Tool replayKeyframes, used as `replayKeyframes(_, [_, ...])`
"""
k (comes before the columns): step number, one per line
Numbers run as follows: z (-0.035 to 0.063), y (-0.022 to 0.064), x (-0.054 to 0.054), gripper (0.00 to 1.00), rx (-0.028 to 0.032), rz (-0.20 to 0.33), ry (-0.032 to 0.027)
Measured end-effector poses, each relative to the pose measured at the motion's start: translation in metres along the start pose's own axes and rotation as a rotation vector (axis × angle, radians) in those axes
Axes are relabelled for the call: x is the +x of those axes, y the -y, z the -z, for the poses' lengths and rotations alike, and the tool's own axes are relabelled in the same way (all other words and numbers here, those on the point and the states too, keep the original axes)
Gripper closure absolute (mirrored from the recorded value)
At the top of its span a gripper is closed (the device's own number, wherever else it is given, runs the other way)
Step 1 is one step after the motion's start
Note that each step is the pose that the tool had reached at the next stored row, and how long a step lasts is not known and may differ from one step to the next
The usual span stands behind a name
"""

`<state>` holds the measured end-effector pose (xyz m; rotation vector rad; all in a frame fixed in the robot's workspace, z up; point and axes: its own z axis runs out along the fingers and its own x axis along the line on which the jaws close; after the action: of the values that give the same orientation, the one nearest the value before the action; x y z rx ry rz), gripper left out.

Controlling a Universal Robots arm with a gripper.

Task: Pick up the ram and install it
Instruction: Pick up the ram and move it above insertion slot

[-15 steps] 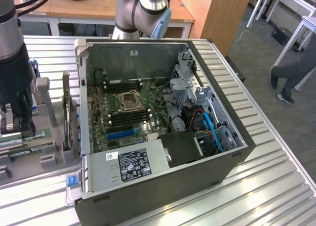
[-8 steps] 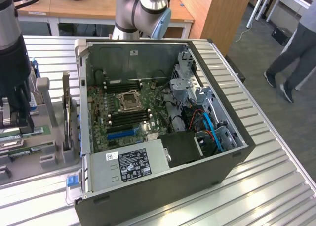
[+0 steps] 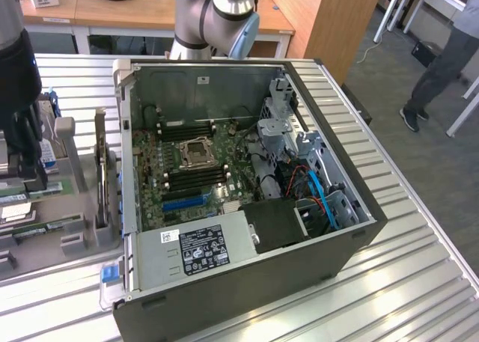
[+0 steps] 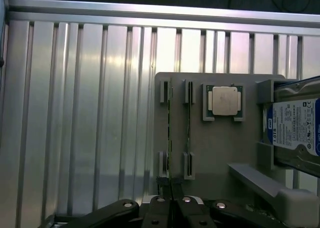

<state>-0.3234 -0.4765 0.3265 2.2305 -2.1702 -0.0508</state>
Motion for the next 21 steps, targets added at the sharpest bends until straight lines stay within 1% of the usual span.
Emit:
replayKeyframes(2, [0.0029,-0.0001,0.0,0.89,0.0,0.0,0.0])
replayKeyframes(9, [0.0031,0.0007,0.0,0.89,-0.0002,0.0,-0.0002])
replayKeyframes(12, [0.0031,0.0038,0.0,0.89,0.0,0.0,0.0])
replayKeyframes(19, [0.0036,0.0154,0.0,0.89,-0.0001,0.0,0.0])
replayKeyframes(21, [0.0036,0.0157,0.0,0.89,-0.0002,0.0,0.0])
